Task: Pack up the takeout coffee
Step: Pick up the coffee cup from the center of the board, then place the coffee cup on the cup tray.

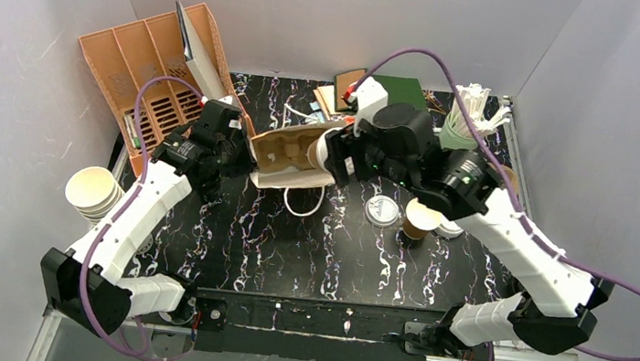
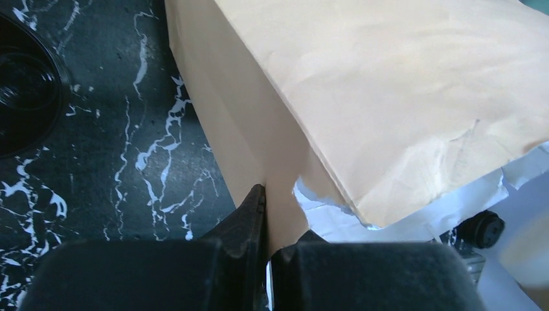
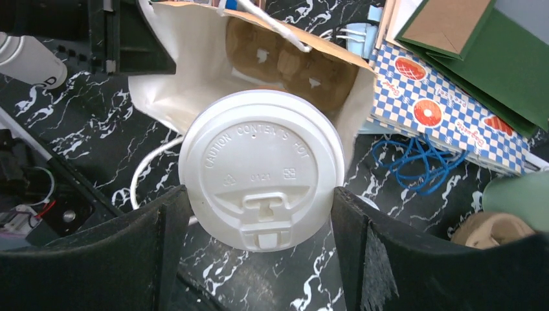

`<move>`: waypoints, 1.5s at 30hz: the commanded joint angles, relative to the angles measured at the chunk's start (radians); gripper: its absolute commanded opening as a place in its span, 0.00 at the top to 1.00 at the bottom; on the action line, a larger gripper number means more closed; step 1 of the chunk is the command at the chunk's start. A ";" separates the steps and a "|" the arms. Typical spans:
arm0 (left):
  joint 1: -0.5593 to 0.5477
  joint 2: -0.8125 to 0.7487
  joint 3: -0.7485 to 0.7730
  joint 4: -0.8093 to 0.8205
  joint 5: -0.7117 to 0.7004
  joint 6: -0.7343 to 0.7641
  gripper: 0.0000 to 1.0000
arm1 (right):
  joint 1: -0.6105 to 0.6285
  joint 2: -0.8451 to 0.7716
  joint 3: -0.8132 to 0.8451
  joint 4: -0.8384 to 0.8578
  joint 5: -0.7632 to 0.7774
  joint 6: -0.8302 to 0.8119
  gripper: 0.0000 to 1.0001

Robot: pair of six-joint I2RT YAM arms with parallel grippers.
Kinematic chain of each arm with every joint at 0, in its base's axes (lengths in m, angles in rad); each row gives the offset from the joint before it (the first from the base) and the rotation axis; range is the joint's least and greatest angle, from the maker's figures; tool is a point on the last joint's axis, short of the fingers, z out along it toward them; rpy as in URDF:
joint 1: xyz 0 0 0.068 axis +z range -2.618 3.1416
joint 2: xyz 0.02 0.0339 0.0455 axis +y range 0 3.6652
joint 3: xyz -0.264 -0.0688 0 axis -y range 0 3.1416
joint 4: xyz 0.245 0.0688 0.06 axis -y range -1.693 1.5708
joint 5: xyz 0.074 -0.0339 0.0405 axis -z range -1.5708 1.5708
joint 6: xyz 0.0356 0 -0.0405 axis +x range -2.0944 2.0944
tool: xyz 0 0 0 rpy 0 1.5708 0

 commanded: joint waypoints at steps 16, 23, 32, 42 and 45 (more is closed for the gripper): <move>-0.019 -0.104 0.025 -0.102 0.127 -0.184 0.91 | -0.065 0.070 -0.442 0.626 -0.025 -0.086 0.36; -0.020 -0.084 0.137 -0.209 0.094 -0.085 0.55 | -0.159 0.117 -0.412 0.631 -0.137 -0.056 0.36; -0.020 0.074 0.403 -0.317 0.072 0.258 0.39 | -0.188 0.176 -0.361 0.638 -0.194 -0.040 0.37; -0.028 0.165 0.403 -0.122 0.272 0.491 0.29 | -0.193 0.213 -0.331 0.646 -0.180 -0.002 0.38; -0.030 0.189 0.393 -0.064 0.307 0.520 0.29 | -0.194 0.219 -0.319 0.647 -0.180 0.003 0.38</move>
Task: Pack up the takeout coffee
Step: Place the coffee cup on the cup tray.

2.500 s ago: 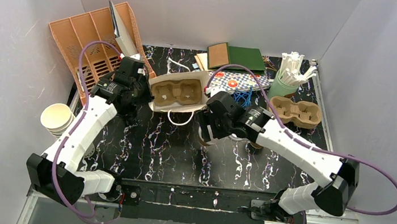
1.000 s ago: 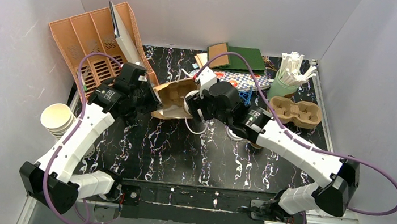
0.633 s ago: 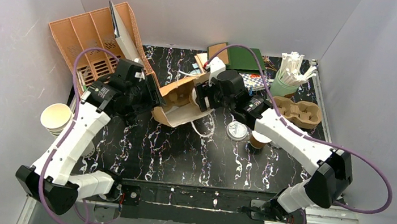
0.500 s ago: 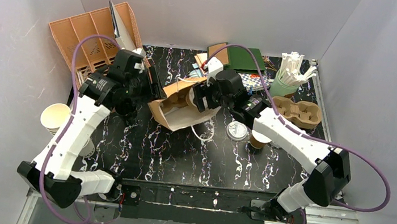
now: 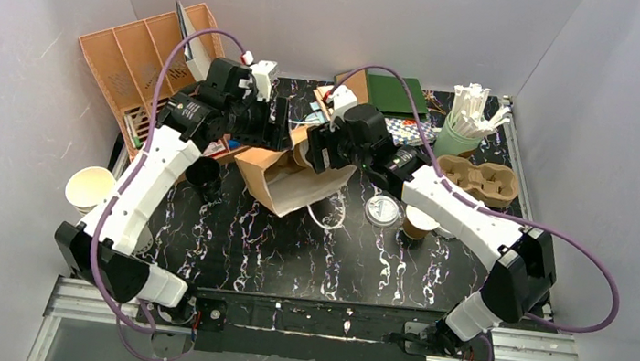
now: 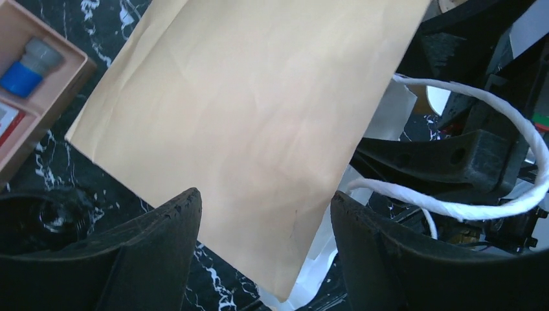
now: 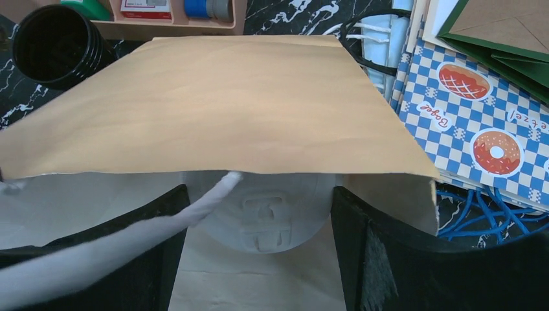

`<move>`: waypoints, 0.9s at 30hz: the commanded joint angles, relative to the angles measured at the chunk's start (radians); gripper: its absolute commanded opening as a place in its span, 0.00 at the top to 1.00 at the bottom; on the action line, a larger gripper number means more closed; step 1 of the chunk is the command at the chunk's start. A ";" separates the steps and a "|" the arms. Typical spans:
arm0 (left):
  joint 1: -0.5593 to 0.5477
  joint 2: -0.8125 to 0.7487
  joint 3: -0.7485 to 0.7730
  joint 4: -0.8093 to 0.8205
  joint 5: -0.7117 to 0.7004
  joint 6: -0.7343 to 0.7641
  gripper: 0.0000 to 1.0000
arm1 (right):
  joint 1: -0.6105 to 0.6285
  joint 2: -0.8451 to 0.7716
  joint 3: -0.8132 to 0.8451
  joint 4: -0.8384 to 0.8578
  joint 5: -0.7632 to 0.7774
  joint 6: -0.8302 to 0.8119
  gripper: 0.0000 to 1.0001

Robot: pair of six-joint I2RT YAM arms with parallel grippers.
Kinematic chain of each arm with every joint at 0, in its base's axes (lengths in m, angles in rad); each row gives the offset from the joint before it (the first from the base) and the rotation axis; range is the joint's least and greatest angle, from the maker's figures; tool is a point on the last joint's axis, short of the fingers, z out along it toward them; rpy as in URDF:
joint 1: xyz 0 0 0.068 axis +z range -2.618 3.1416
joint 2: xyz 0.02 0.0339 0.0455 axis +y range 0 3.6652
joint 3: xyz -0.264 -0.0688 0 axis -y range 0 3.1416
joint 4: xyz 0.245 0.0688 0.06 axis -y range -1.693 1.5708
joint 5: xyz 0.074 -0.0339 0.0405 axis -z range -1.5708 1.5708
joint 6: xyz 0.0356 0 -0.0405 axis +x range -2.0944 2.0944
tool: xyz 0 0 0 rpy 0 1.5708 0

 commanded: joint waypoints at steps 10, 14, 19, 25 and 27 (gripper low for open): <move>-0.097 0.027 -0.025 0.147 0.121 0.134 0.29 | -0.015 0.026 0.075 0.050 -0.006 0.035 0.39; -0.097 -0.077 -0.075 0.178 0.042 0.082 0.29 | -0.022 0.030 0.079 0.052 -0.005 0.043 0.39; -0.097 -0.167 -0.128 0.164 0.035 0.054 0.29 | -0.025 0.042 0.094 0.054 -0.024 0.048 0.39; -0.097 -0.097 -0.101 0.166 -0.037 0.094 0.30 | -0.026 0.041 0.092 0.055 -0.034 0.051 0.40; -0.097 -0.062 -0.084 0.179 -0.052 0.117 0.32 | -0.026 0.038 0.087 0.057 -0.033 0.059 0.40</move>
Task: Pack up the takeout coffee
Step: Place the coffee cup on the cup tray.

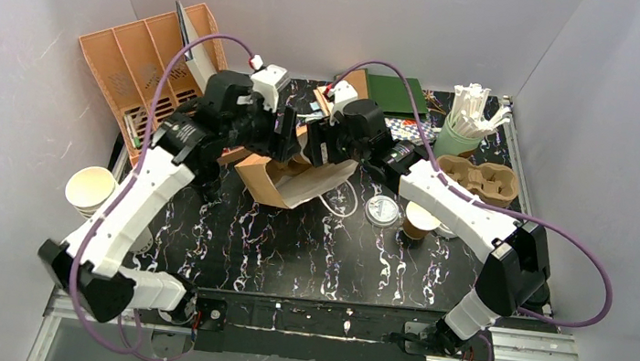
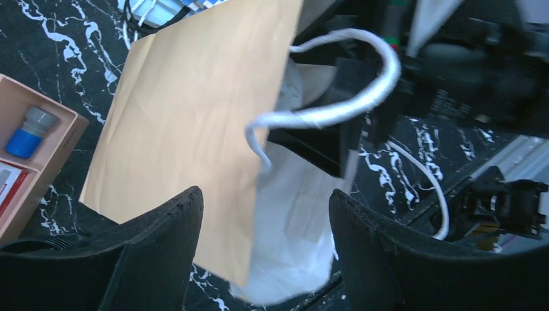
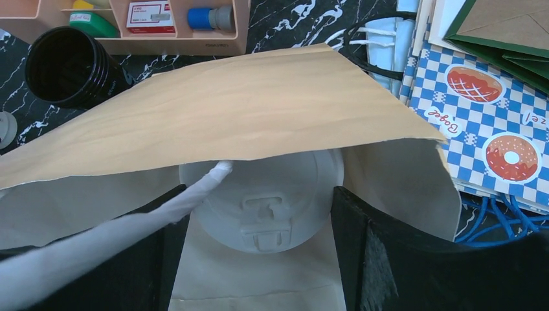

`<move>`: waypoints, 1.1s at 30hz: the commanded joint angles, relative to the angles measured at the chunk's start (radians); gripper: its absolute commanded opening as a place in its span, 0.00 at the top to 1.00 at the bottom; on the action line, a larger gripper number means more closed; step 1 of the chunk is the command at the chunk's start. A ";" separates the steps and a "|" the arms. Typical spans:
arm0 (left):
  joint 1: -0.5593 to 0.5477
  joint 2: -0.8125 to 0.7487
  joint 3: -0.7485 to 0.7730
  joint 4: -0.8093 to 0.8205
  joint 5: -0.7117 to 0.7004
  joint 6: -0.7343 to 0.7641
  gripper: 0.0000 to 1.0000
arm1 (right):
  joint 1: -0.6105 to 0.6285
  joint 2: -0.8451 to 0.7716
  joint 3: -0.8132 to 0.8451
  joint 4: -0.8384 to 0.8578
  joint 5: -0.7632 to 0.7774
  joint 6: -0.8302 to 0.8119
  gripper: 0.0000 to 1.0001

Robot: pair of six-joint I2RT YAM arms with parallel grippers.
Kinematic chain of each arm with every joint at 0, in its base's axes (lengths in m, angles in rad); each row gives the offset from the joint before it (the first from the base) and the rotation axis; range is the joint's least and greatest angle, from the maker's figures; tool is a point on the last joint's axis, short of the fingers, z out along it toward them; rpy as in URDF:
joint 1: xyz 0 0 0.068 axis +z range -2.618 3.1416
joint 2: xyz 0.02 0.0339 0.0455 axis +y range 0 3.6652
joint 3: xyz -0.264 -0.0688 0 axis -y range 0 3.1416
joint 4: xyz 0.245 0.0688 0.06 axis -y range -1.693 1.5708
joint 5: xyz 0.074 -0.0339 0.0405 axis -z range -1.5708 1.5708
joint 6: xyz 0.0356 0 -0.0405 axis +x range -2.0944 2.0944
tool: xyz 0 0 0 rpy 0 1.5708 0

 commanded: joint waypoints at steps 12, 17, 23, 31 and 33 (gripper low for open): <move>-0.004 0.174 0.068 0.049 -0.131 0.053 0.81 | 0.001 -0.060 -0.056 0.101 0.026 0.022 0.42; -0.004 0.154 0.048 0.055 -0.098 0.009 1.00 | 0.017 -0.154 -0.225 0.248 0.065 -0.022 0.45; -0.004 0.109 -0.023 0.120 0.048 -0.089 1.00 | 0.060 -0.161 -0.244 0.250 0.115 -0.101 0.46; -0.007 -0.028 -0.217 0.330 0.253 -0.230 1.00 | 0.115 -0.237 -0.283 0.193 0.240 -0.109 0.46; -0.009 -0.041 -0.234 0.374 0.299 -0.248 1.00 | 0.130 -0.277 -0.298 0.158 0.283 -0.096 0.46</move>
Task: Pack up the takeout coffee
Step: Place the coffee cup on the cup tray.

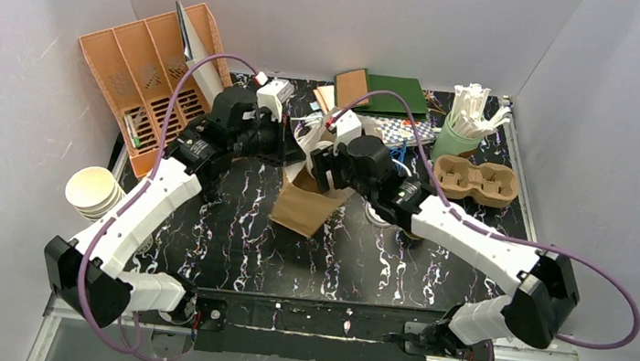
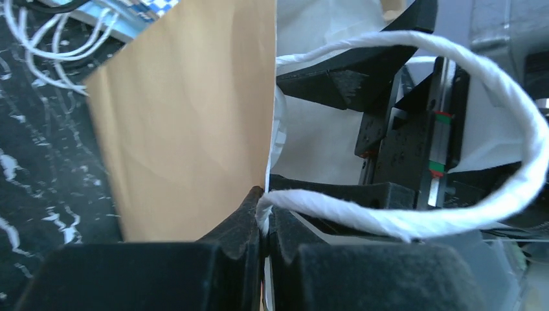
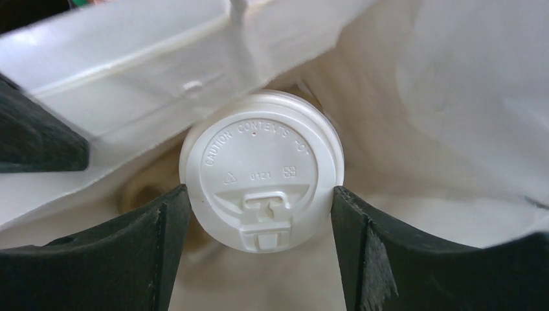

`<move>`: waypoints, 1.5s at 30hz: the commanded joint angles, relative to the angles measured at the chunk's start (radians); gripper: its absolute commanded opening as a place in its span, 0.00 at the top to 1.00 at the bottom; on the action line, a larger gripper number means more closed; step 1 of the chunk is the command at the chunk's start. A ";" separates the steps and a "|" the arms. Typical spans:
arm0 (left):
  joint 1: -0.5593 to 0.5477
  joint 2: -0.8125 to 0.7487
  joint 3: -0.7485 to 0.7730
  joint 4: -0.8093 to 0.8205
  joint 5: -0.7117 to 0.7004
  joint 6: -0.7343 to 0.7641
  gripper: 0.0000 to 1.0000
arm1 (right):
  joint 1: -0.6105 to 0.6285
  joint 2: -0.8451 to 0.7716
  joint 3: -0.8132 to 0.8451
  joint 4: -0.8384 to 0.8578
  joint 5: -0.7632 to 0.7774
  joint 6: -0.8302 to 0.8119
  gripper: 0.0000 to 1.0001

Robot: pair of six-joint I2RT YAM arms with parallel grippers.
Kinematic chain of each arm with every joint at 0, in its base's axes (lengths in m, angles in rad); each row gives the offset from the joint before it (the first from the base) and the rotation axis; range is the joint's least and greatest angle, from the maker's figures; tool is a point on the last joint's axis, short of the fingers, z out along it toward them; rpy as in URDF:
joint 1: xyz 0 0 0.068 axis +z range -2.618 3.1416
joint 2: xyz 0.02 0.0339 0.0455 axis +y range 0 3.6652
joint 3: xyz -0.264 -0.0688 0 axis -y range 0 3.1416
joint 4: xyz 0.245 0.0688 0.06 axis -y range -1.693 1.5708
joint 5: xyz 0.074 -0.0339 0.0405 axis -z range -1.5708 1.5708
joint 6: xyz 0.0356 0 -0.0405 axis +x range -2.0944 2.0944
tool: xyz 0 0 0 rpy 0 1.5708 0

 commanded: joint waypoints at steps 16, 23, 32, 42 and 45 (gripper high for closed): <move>-0.185 0.003 -0.032 0.171 0.099 -0.058 1.00 | 0.041 -0.258 -0.070 -0.371 0.259 0.254 0.50; -0.303 -0.011 0.032 0.126 -0.359 -0.029 1.00 | 0.007 -0.133 0.024 -0.334 0.294 0.285 0.51; -0.302 -0.100 -0.006 -0.090 -0.575 -0.405 0.84 | -0.164 -0.023 0.208 -0.344 -0.004 0.288 0.54; -0.302 -0.189 0.103 -0.259 -0.659 -0.523 0.21 | -0.194 0.111 0.430 -0.483 -0.080 0.229 0.54; -0.302 -0.131 0.267 -0.332 -0.656 -0.378 0.20 | -0.195 0.125 0.443 -0.498 -0.105 0.209 0.54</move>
